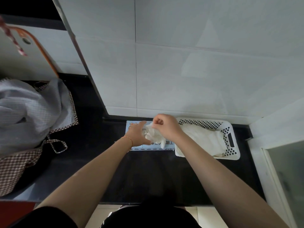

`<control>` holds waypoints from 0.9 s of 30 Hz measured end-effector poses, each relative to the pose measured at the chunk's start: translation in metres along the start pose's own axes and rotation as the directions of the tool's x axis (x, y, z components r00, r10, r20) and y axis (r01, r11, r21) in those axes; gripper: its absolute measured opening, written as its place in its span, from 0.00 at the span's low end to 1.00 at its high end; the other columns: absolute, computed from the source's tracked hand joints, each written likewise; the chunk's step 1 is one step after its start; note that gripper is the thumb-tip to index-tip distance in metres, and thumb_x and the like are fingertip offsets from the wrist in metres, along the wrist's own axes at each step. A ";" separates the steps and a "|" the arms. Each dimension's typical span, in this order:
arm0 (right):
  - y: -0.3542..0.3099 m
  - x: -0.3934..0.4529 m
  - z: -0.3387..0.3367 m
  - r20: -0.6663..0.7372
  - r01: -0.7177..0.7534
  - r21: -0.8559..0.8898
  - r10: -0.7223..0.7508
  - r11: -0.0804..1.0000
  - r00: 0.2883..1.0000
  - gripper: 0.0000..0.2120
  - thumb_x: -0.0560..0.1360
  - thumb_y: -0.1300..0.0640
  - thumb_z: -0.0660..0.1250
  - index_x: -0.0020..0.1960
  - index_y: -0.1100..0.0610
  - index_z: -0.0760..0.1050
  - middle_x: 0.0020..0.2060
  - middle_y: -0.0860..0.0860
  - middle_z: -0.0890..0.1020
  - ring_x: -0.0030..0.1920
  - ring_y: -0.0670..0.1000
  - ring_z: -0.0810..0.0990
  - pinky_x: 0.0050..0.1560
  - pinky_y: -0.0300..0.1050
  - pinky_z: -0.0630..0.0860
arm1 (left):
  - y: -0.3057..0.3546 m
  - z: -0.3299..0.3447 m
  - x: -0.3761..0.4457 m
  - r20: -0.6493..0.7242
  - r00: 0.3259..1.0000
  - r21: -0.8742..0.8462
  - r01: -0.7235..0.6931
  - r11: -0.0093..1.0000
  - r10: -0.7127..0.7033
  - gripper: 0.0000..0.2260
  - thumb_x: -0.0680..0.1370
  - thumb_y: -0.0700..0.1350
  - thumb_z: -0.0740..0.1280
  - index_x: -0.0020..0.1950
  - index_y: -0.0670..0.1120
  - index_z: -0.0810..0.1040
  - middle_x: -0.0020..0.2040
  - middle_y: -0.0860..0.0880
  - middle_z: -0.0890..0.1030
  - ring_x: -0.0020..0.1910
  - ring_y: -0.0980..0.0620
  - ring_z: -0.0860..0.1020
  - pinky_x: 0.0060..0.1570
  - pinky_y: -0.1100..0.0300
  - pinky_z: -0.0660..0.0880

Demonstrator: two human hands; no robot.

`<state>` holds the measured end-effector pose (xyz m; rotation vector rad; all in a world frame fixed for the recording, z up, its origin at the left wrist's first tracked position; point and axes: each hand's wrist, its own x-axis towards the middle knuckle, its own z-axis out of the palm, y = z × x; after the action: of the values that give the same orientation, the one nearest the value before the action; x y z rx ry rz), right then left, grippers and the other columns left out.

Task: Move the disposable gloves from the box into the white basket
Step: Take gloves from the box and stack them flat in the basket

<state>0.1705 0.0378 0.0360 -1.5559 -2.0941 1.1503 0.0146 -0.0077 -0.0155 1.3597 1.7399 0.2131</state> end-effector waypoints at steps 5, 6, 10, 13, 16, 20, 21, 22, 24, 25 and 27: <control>-0.019 0.018 -0.016 -0.241 -0.014 0.081 0.033 0.997 0.970 0.03 0.76 0.60 0.67 0.45 0.54 0.75 0.37 0.46 0.78 0.37 0.44 0.75 0.37 0.34 0.69 | -0.002 -0.002 -0.002 0.011 1.000 -0.038 -0.006 0.999 0.007 0.38 0.61 0.53 0.77 0.69 0.51 0.67 0.58 0.52 0.75 0.59 0.49 0.73 0.59 0.52 0.75; -0.018 0.021 -0.023 -0.235 -0.043 0.072 0.059 0.996 0.970 0.02 0.77 0.59 0.66 0.45 0.55 0.74 0.38 0.47 0.78 0.37 0.45 0.75 0.36 0.33 0.67 | -0.001 -0.003 -0.003 0.022 1.000 -0.071 -0.016 0.997 0.017 0.40 0.64 0.49 0.78 0.72 0.52 0.64 0.61 0.53 0.72 0.61 0.50 0.71 0.59 0.54 0.73; -0.009 0.022 -0.032 -0.104 -0.131 0.000 0.130 0.991 0.986 0.02 0.77 0.61 0.65 0.48 0.55 0.73 0.45 0.52 0.81 0.43 0.51 0.77 0.37 0.38 0.69 | 0.004 -0.016 -0.003 0.015 1.000 -0.238 0.011 0.971 -0.008 0.36 0.74 0.42 0.71 0.78 0.52 0.57 0.68 0.48 0.69 0.57 0.49 0.74 0.53 0.59 0.71; -0.007 0.019 -0.033 -0.103 -0.184 0.186 0.205 0.965 0.973 0.04 0.76 0.61 0.65 0.48 0.53 0.75 0.46 0.52 0.82 0.44 0.53 0.81 0.46 0.47 0.79 | 0.009 -0.023 -0.008 -0.162 0.985 -0.387 -0.002 0.922 -0.066 0.23 0.77 0.42 0.65 0.71 0.50 0.68 0.63 0.47 0.76 0.54 0.51 0.76 0.50 0.62 0.71; -0.014 0.015 -0.035 -0.073 -0.201 0.440 0.258 0.875 0.963 0.05 0.76 0.63 0.65 0.46 0.54 0.76 0.42 0.52 0.81 0.40 0.52 0.80 0.49 0.50 0.82 | 0.025 -0.030 -0.017 -0.264 0.964 -0.466 -0.106 0.878 -0.024 0.08 0.77 0.44 0.66 0.55 0.49 0.79 0.51 0.50 0.81 0.49 0.51 0.78 0.44 0.62 0.72; -0.030 0.007 -0.042 0.013 -0.161 0.628 0.196 0.761 0.980 0.03 0.78 0.64 0.66 0.48 0.58 0.77 0.38 0.51 0.78 0.37 0.49 0.77 0.45 0.46 0.79 | 0.050 -0.037 -0.023 -0.158 0.987 -0.531 -0.117 0.839 0.038 0.25 0.76 0.64 0.62 0.50 0.43 0.83 0.49 0.48 0.84 0.50 0.48 0.81 0.55 0.52 0.77; -0.033 0.004 -0.043 0.028 -0.149 0.648 0.172 0.747 0.985 0.03 0.78 0.64 0.66 0.48 0.58 0.77 0.37 0.51 0.78 0.38 0.50 0.78 0.44 0.46 0.78 | 0.055 -0.039 -0.024 -0.125 0.991 -0.587 -0.108 0.802 0.041 0.28 0.75 0.67 0.60 0.52 0.44 0.83 0.50 0.48 0.85 0.52 0.49 0.82 0.57 0.52 0.76; -0.036 0.003 -0.043 0.045 -0.140 0.661 0.147 0.737 0.988 0.04 0.78 0.64 0.65 0.47 0.58 0.77 0.37 0.51 0.78 0.39 0.50 0.78 0.44 0.47 0.77 | 0.059 -0.041 -0.025 -0.102 0.993 -0.642 -0.107 0.759 0.054 0.28 0.75 0.68 0.60 0.53 0.44 0.83 0.50 0.48 0.85 0.53 0.49 0.82 0.58 0.54 0.76; -0.039 -0.002 -0.044 0.091 -0.128 0.655 0.091 0.745 0.992 0.04 0.77 0.64 0.65 0.45 0.59 0.78 0.37 0.53 0.79 0.41 0.52 0.79 0.48 0.48 0.76 | 0.063 -0.044 -0.025 -0.096 0.992 -0.696 -0.122 0.708 0.077 0.25 0.78 0.63 0.62 0.54 0.43 0.83 0.49 0.46 0.86 0.52 0.48 0.83 0.58 0.55 0.77; -0.041 -0.005 -0.044 0.131 -0.128 0.622 0.059 0.773 0.990 0.04 0.77 0.63 0.65 0.45 0.59 0.78 0.38 0.54 0.81 0.42 0.53 0.81 0.51 0.48 0.76 | 0.064 -0.045 -0.024 -0.133 0.988 -0.705 -0.146 0.694 0.073 0.23 0.79 0.60 0.64 0.53 0.41 0.83 0.48 0.44 0.86 0.51 0.46 0.83 0.57 0.54 0.78; -0.043 -0.011 -0.047 0.267 -0.158 0.501 0.022 0.851 0.963 0.06 0.77 0.61 0.65 0.47 0.60 0.80 0.42 0.56 0.84 0.45 0.52 0.83 0.56 0.48 0.76 | 0.067 -0.048 -0.023 -0.247 0.969 -0.708 -0.194 0.679 0.020 0.16 0.78 0.52 0.68 0.48 0.38 0.82 0.43 0.44 0.85 0.46 0.45 0.83 0.55 0.54 0.78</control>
<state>0.1756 0.0437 0.0998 -1.3041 -1.6415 1.8491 0.0263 0.0160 0.0661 0.8428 1.4773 1.0534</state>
